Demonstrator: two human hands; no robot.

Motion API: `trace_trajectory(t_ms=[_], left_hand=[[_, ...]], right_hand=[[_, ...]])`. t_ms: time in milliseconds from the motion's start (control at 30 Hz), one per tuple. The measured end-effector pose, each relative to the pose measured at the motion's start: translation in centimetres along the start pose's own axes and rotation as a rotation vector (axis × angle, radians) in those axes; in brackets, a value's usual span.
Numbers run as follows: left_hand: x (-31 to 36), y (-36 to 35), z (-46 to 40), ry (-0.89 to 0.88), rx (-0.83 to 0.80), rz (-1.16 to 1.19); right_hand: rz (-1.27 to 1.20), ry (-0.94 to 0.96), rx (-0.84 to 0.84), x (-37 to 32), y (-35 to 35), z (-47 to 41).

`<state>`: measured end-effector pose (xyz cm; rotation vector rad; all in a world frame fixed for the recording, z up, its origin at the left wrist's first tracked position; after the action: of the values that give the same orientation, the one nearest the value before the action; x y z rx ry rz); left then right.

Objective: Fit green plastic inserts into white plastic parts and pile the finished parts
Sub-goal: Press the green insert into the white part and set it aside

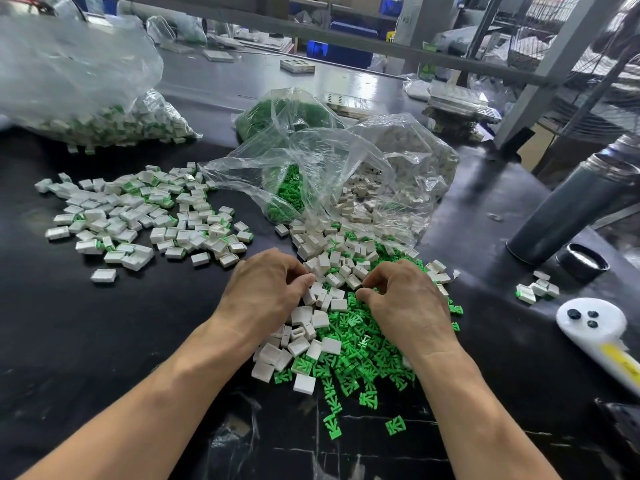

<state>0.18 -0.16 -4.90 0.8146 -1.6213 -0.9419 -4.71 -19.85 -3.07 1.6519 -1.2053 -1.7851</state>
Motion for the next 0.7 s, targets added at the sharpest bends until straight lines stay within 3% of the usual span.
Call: trace_trajectory(t_ms=[200, 567, 700], left_hand=[[0.2, 0.1, -0.1, 0.033, -0.025, 0.029], [0.9, 0.9, 0.8, -0.019, -0.036, 0.064], [1.2, 1.1, 0.9, -0.070, -0.015, 0.180]], right_hand=[[-0.097, 0.058, 0.055, -0.1, 0.0, 0.2], [-0.585, 0.091, 0.085, -0.2, -0.6, 0.5], [-0.701, 0.067, 0.067, -0.1, -0.6, 0.6]])
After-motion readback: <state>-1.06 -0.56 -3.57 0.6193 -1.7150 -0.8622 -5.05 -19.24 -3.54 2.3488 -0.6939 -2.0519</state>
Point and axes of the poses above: each hand's wrist, its own z-axis away from the middle knuckle, its own y-axis out of the back of the hand, x = y × z, the point moved 1 cm from there along -z, towards the middle knuckle, and after that the axes turned 12 degrees about -z, right-handed, at the moved point
